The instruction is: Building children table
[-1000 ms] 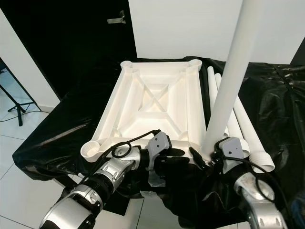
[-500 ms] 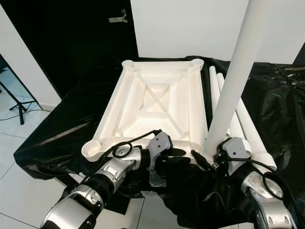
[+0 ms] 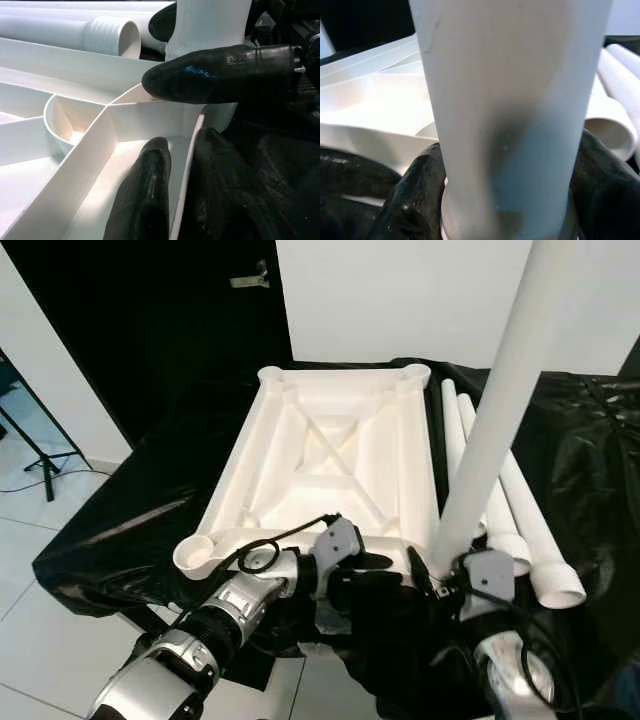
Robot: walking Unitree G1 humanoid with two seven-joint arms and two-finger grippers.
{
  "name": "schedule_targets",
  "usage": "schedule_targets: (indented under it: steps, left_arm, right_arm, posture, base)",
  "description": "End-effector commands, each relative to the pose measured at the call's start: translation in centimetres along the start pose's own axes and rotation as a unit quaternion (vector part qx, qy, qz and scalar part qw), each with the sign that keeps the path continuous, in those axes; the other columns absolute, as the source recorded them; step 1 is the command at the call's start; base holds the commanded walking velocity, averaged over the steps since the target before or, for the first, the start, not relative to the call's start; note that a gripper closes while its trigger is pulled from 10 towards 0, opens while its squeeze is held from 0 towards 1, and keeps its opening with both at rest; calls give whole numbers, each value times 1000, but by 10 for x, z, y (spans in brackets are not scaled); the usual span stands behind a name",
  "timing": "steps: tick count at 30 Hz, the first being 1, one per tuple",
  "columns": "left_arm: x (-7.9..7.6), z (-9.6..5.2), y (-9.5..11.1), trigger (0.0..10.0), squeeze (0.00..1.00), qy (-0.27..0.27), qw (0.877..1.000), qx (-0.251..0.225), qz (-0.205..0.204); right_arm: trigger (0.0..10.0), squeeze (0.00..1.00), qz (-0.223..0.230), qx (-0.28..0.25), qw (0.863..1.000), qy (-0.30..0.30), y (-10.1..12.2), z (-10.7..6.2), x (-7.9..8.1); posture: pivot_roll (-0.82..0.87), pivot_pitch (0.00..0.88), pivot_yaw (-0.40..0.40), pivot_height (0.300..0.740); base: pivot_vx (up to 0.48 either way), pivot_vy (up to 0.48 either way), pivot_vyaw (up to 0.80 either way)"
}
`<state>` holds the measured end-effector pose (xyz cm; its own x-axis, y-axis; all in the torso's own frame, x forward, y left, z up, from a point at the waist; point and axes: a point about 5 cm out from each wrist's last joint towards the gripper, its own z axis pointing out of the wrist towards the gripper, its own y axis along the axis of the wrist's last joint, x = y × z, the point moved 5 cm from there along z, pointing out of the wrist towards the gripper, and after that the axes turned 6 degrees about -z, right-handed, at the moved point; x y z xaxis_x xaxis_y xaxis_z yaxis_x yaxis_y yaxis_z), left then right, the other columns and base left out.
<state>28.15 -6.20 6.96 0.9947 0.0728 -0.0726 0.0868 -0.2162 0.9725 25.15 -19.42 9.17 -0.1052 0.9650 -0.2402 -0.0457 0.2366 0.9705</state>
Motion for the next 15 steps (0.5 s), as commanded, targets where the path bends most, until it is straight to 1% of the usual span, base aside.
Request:
schedule_targets:
  steps: [1,3,6,7,8,9,10,12,15]
  left_arm:
    - [-27,-7,-46,10000,0,-75,993,66,-68]
    - [-28,-7,-46,10000,0,-75,993,67,-68]
    - [-28,-6,-45,10000,0,-77,993,67,-67]
    - [-27,-4,-44,10000,0,-77,993,66,-66]
    - [-27,-4,-44,10000,0,-77,993,66,-66]
    - [-27,-3,-43,10000,0,-77,993,66,-65]
    - [-27,-3,-43,10000,0,-77,993,65,-65]
    - [-27,-3,-43,10000,0,-77,993,66,-65]
    - [-27,-3,-43,10000,0,-77,993,66,-64]
  right_arm:
    - [0,0,25,52,998,-22,-25,-12,0]
    - [0,0,30,43,998,-39,-21,-9,-2]
    - [0,0,29,41,998,-48,-20,-8,-4]
    - [784,0,22,46,998,-42,-21,-9,-3]
    - [784,0,22,46,998,-42,-21,-9,-3]
    - [6157,0,21,47,998,-40,-22,-9,-2]
    - [10000,0,20,46,998,-35,-21,-8,-1]
    - [10000,0,27,41,998,-26,-19,-7,2]
    - [10000,0,24,27,999,-17,-14,-6,2]
  posture:
    - [86,0,47,740]
    - [81,0,49,740]
    - [79,0,48,740]
    - [77,0,46,740]
    - [77,0,46,740]
    - [77,0,46,740]
    - [76,0,46,740]
    - [75,0,46,740]
    - [74,0,46,740]
  base:
    - [0,0,0]
    - [0,0,0]
    - [0,0,0]
    - [0,0,0]
    - [0,0,0]
    - [0,0,0]
    - [0,0,0]
    - [0,0,0]
    - [0,0,0]
